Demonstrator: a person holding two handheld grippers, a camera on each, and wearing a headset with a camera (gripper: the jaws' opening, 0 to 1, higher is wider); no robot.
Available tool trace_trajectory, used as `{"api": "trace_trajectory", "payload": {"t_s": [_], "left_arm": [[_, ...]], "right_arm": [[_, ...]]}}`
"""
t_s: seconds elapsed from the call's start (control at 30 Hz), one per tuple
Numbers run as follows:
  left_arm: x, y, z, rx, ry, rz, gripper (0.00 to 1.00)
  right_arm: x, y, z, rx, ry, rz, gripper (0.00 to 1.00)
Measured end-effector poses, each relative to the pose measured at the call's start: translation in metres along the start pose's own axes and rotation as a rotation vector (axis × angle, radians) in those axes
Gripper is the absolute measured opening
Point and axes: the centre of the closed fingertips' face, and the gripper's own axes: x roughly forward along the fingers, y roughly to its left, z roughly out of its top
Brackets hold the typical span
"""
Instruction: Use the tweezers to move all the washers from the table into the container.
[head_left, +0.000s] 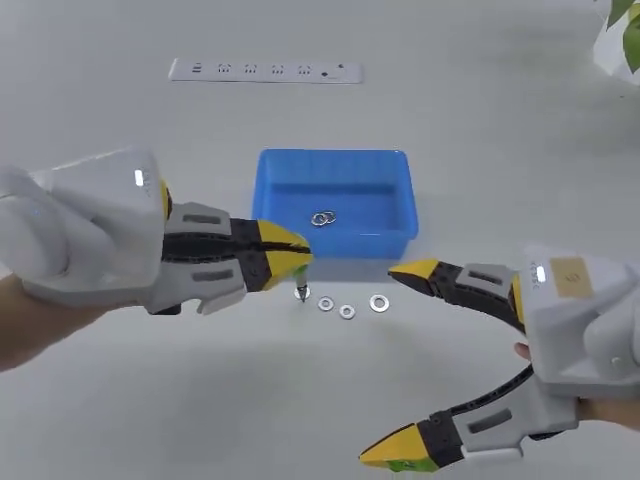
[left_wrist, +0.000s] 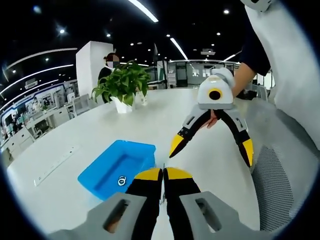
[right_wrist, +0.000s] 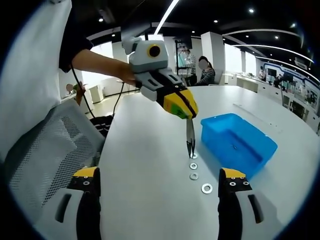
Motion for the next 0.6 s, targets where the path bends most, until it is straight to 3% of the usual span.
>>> {"api": "trace_trajectory", "payload": {"t_s": [0.3,0.6], "left_arm": [[0.0,0.005,-0.001,-0.033,0.028,-0.052,0.05],[0.001,0.001,-0.002,-0.025,0.05,-0.097,0.05]], "right_arm": [[0.019,-0.019,0.02,-0.004,-0.028,0.014,0.88],[0.046,-0.027,0.024,-0.087,0.022,0.089,0.71]]}}
